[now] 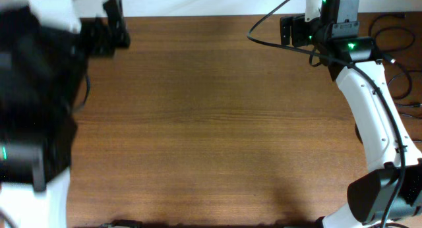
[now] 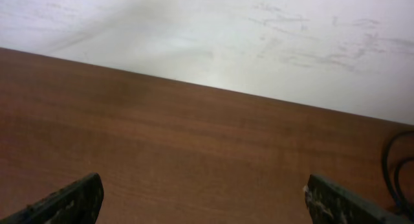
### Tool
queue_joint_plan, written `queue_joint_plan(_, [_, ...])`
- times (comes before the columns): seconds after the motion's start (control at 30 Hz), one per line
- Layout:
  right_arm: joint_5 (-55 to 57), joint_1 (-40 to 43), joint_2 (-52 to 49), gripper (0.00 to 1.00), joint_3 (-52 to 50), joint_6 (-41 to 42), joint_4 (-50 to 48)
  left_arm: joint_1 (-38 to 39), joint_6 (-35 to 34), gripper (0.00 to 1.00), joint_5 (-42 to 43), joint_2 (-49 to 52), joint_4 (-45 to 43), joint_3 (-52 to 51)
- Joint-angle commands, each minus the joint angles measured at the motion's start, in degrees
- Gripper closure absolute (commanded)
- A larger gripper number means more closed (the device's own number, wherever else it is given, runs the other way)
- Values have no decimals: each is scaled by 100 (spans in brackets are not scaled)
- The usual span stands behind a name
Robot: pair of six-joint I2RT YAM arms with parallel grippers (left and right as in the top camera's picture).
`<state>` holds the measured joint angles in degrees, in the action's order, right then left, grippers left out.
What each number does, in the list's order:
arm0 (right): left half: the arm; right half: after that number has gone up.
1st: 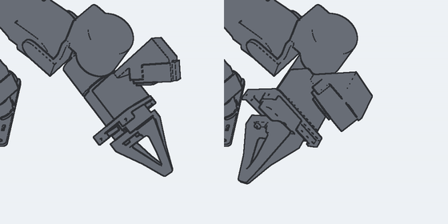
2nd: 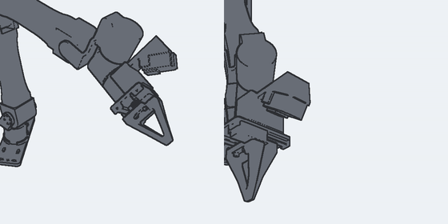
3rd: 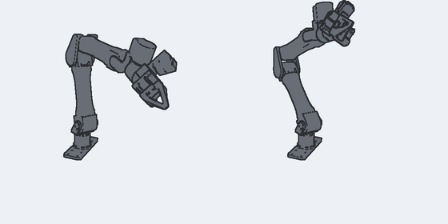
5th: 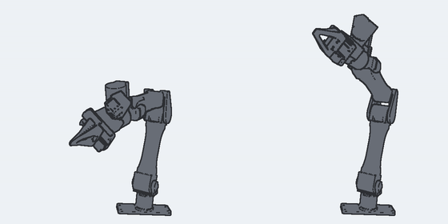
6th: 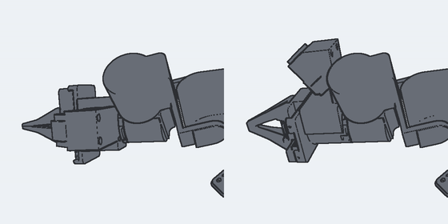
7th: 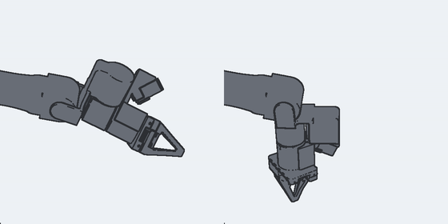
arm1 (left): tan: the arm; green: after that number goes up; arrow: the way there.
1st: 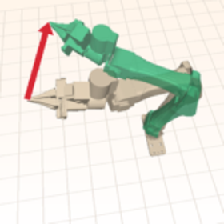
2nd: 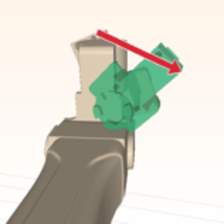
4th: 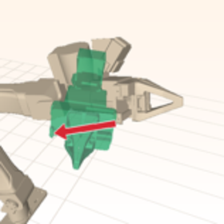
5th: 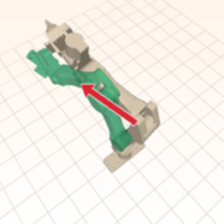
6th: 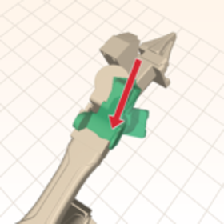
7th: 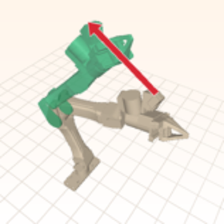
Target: Untangle cables
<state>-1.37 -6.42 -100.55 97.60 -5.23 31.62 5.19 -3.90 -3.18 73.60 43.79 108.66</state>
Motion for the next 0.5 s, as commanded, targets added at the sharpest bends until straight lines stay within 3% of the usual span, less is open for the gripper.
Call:
queue_joint_plan(0.0, [50, 11, 85, 1, 11, -52, -13, -9, 11, 1, 26, -1322, -925, -1930])
queue_joint_plan(0.23, [52, 13, 85, 1, 11, -52, -13, -540, 11, 1, 824, -4019, -3733, -6181])
queue_joint_plan(0.47, [50, 13, 85, 1, 11, -52, -13, -664, 11, 1, 1047, -5790, -6557, -9326])
